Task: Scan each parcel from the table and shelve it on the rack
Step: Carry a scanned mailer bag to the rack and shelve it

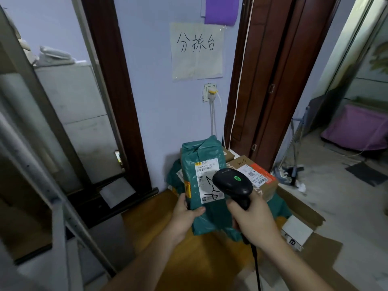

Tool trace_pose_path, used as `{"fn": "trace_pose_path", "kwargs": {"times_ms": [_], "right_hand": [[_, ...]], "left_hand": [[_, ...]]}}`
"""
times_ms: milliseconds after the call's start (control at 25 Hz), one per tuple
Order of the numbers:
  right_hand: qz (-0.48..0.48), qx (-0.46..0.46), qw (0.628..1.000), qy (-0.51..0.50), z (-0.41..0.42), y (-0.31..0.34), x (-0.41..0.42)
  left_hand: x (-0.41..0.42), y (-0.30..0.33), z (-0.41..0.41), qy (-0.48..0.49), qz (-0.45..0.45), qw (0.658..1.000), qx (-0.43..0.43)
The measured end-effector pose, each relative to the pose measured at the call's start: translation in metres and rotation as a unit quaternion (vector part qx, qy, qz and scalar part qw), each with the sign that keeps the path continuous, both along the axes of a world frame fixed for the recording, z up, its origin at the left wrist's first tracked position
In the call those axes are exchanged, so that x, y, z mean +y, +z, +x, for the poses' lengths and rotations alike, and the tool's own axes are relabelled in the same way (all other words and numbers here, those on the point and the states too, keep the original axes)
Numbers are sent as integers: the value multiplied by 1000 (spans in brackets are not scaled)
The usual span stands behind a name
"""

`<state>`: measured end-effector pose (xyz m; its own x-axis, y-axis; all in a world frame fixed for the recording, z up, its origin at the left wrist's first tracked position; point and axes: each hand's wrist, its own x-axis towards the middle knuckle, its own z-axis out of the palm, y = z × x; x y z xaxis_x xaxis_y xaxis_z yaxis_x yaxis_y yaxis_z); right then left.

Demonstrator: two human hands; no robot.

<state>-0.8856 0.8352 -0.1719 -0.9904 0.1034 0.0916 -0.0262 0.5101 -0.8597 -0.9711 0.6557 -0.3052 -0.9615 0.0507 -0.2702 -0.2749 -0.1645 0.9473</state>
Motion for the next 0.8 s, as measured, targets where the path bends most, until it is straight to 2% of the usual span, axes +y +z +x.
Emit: {"fn": "trace_pose_path", "kwargs": {"times_ms": [520,800], "right_hand": [[-2,-30,998,51,99,13,10],[14,-29,990,136,136,4,47]], "left_hand": [[10,0,108,28,-21,999,13],[28,-14,180,97,25,995,-8]]}}
